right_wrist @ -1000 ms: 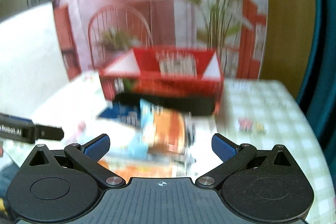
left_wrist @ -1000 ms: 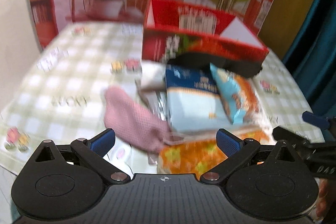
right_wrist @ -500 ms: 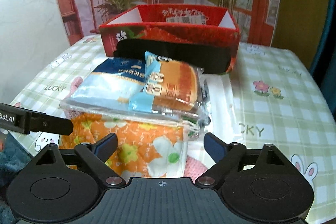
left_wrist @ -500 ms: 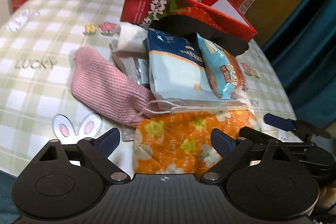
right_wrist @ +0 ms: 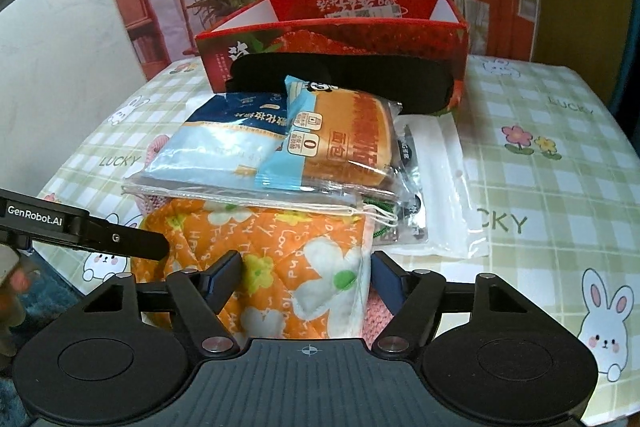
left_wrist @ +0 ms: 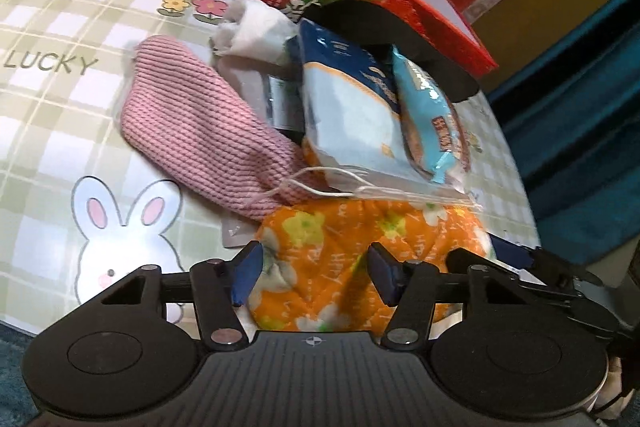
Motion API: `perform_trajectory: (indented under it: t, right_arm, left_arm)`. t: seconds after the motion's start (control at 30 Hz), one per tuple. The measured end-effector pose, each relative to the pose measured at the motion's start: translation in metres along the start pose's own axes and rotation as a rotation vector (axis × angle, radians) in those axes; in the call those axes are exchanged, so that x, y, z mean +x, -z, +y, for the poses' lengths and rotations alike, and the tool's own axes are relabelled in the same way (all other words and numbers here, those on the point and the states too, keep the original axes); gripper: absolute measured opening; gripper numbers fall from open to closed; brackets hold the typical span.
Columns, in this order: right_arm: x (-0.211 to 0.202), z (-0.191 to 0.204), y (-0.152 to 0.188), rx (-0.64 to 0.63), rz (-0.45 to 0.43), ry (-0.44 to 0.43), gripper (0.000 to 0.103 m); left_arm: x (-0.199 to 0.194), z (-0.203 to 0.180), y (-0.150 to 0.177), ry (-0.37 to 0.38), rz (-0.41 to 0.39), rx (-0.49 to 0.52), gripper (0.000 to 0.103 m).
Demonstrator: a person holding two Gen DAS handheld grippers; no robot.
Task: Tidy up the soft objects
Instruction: 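Lower the right tool toward the orange floral cloth in the pile, then close the right gripper on the orange floral cloth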
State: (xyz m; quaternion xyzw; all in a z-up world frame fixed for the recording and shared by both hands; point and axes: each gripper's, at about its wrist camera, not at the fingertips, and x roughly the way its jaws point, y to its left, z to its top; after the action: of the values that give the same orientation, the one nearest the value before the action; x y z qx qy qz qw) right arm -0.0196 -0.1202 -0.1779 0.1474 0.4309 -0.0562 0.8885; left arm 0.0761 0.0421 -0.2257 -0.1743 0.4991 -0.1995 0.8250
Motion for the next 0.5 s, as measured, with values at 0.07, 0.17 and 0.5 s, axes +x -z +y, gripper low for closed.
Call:
perform_trajectory:
  t: [0.07, 0.17, 0.5]
  right_arm:
    - [0.002, -0.001, 0.001, 0.004, 0.001, 0.002, 0.067]
    - [0.003, -0.001, 0.001, 0.010, 0.004, -0.004, 0.067]
    - [-0.010, 0.000, -0.003, 0.003, -0.052, -0.023, 0.032]
  left_arm:
    - [0.001, 0.002, 0.000, -0.008, 0.000, -0.004, 0.060]
    - [0.005, 0.003, 0.001, 0.005, 0.013, -0.001, 0.060]
    - [-0.018, -0.016, 0.007, 0.063, -0.082, 0.116, 0.022]
